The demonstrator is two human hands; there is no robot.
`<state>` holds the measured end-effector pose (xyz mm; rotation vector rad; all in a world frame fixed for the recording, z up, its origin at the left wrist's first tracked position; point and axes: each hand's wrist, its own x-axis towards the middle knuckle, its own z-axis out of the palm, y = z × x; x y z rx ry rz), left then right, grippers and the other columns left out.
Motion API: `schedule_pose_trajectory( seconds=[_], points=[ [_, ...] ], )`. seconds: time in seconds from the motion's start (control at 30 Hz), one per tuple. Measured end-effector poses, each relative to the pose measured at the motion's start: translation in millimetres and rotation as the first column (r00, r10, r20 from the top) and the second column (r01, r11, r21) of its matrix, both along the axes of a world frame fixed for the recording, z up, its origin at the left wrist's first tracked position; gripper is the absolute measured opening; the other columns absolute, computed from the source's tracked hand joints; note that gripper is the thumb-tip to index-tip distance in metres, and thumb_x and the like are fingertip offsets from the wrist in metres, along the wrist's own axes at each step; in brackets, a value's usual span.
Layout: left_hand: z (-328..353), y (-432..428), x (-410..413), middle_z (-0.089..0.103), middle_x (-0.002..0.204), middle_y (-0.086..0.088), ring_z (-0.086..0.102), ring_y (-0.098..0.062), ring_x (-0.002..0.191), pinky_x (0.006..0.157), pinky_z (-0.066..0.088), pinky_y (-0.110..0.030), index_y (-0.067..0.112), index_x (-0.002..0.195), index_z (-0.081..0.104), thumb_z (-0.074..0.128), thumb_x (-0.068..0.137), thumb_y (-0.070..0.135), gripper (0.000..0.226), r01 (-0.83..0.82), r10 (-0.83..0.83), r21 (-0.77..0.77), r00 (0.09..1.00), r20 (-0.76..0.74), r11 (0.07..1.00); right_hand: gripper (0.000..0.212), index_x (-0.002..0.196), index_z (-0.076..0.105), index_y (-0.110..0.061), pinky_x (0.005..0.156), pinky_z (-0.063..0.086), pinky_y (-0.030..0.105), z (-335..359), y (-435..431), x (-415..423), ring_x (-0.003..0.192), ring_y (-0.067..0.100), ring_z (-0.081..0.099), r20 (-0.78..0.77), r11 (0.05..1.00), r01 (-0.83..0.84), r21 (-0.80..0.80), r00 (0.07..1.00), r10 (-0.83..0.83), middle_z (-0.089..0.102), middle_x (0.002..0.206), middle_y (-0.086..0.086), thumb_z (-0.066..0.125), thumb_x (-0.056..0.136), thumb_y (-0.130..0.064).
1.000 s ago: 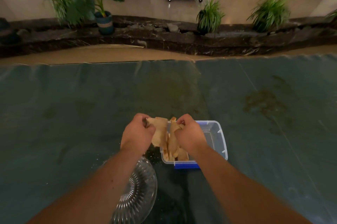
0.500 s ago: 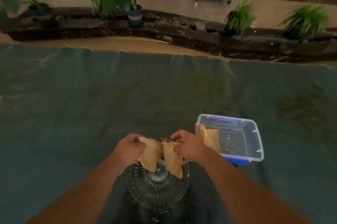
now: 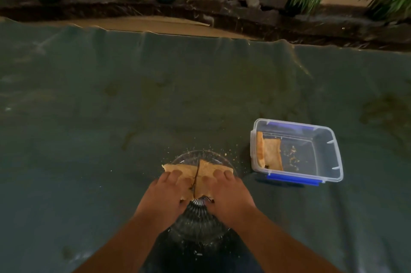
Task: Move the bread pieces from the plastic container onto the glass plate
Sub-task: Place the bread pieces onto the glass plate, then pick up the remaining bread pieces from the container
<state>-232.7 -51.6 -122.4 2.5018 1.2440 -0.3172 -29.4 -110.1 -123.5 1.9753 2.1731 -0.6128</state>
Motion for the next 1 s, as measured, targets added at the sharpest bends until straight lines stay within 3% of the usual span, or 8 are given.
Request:
schedule_pose_trajectory(
  seconds=[0.2,0.4,0.5,0.63,0.73,0.87,0.93,1.0],
  points=[
    [-11.2,-0.2,9.8,0.052,0.142,-0.003,0.045,-0.027,0.127,0.099,0.049,-0.046,0.032,0.132,0.053,0.063,0.091,0.038,0.043,-0.011,0.012,0.031,0.999,-0.043,0.999,0.056,0.137,0.041,-0.03,0.103,0.045,0.054,-11.4,4.3,15.1,0.125,0.039,0.045,0.087,0.994,-0.099,0.036,0.992,0.095,0.049,0.136,0.018,0.068,0.089,-0.021],
    [-9.6,2.7,22.7,0.054,0.138,-0.003,0.048,-0.026,0.123,0.093,0.05,-0.045,0.032,0.13,0.056,0.062,0.09,0.043,0.042,-0.077,0.081,0.062,0.995,-0.054,0.995,0.047,0.137,0.047,-0.026,0.107,0.042,0.054,-6.0,10.4,24.6,0.13,0.04,0.041,0.065,0.995,-0.094,0.028,0.994,0.092,0.047,0.142,0.019,0.06,0.093,-0.017],
    [-0.1,6.6,27.2,0.063,0.12,-0.001,0.055,-0.024,0.108,0.082,0.053,-0.043,0.029,0.116,0.064,0.061,0.086,0.048,0.036,-0.09,0.093,0.095,0.995,-0.021,0.991,0.042,0.137,0.047,-0.023,0.104,0.043,0.054,5.7,8.5,25.1,0.128,0.038,0.043,0.033,0.995,-0.08,0.059,0.996,0.078,0.05,0.139,0.017,0.054,0.096,-0.023],
    [28.6,25.8,58.6,0.068,0.098,-0.003,0.061,-0.026,0.09,0.07,0.054,-0.041,0.019,0.101,0.067,0.061,0.088,0.043,0.028,-0.155,0.149,0.119,0.987,0.061,0.981,0.029,0.122,0.056,-0.021,0.092,0.051,0.046,37.3,13.2,43.8,0.106,0.025,0.053,-0.07,0.961,0.028,0.277,0.998,-0.009,0.059,0.118,0.006,0.05,0.096,-0.033],
    [53.3,40.7,103.4,0.067,0.095,-0.006,0.063,-0.031,0.086,0.065,0.052,-0.04,0.018,0.1,0.066,0.063,0.09,0.041,0.025,-0.255,0.237,0.062,0.949,0.206,0.965,0.022,0.11,0.059,-0.024,0.081,0.054,0.042,61.8,25.0,80.6,0.094,0.02,0.055,-0.145,0.899,0.225,0.376,0.972,-0.183,0.061,0.105,0.002,0.051,0.094,-0.036],
    [72.5,47.5,175.3,0.066,0.103,0.002,0.062,-0.019,0.084,0.064,0.052,-0.036,0.026,0.112,0.063,0.059,0.091,0.055,0.037,-0.288,0.277,0.01,0.929,0.244,0.958,0.022,0.115,0.06,-0.023,0.088,0.053,0.044,66.7,34.6,148.3,0.098,0.023,0.059,-0.25,0.757,0.608,0.239,0.792,-0.557,0.064,0.11,0.003,0.057,0.096,-0.033],
    [75.6,47.4,206.9,0.066,0.11,0.003,0.063,-0.017,0.087,0.064,0.052,-0.036,0.028,0.121,0.06,0.061,0.089,0.06,0.046,-0.296,0.293,-0.012,0.935,0.198,0.955,0.027,0.121,0.058,-0.021,0.091,0.053,0.046,56.6,36.6,179.9,0.101,0.026,0.061,-0.277,0.646,0.762,0.03,0.628,-0.727,0.065,0.114,0.006,0.059,0.095,-0.028],
    [75.1,47.2,231.0,0.065,0.117,0.002,0.063,-0.018,0.092,0.065,0.052,-0.036,0.028,0.129,0.056,0.065,0.087,0.062,0.054,-0.32,0.324,-0.049,0.934,0.148,0.946,0.034,0.127,0.056,-0.016,0.094,0.054,0.049,42.9,38.8,202.5,0.103,0.031,0.063,-0.283,0.547,0.815,-0.193,0.487,-0.826,0.065,0.117,0.011,0.059,0.094,-0.025]
  ],
)
